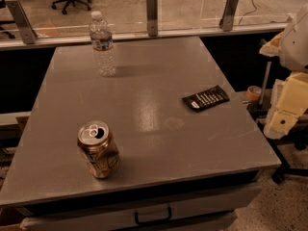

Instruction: Move rxbar chocolate near orange can

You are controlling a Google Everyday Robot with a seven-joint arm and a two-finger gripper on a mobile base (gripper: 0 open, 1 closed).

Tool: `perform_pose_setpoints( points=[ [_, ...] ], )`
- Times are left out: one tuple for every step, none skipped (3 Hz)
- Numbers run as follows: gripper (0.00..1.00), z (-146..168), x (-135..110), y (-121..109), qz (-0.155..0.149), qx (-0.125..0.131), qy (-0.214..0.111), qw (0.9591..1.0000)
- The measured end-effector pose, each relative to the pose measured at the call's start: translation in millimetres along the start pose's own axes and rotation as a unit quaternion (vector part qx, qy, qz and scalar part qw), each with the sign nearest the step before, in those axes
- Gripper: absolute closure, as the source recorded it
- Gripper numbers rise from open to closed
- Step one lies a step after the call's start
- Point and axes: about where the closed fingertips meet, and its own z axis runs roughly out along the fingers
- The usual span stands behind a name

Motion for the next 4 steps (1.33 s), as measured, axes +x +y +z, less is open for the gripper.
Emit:
perform_pose_setpoints(
  points=[
    [0.0, 0, 0, 0, 0.0, 0.0, 0.0, 1.0],
    [0.0, 21, -3, -14, -0.002, -0.001, -0.03, 0.9995],
    [0.0, 64, -15, -50, -0.002, -0.012, -0.094, 0.9955],
    [0.0, 107, -34, -82, 0.002, -0.036, -0.152, 0.9877]
  ],
)
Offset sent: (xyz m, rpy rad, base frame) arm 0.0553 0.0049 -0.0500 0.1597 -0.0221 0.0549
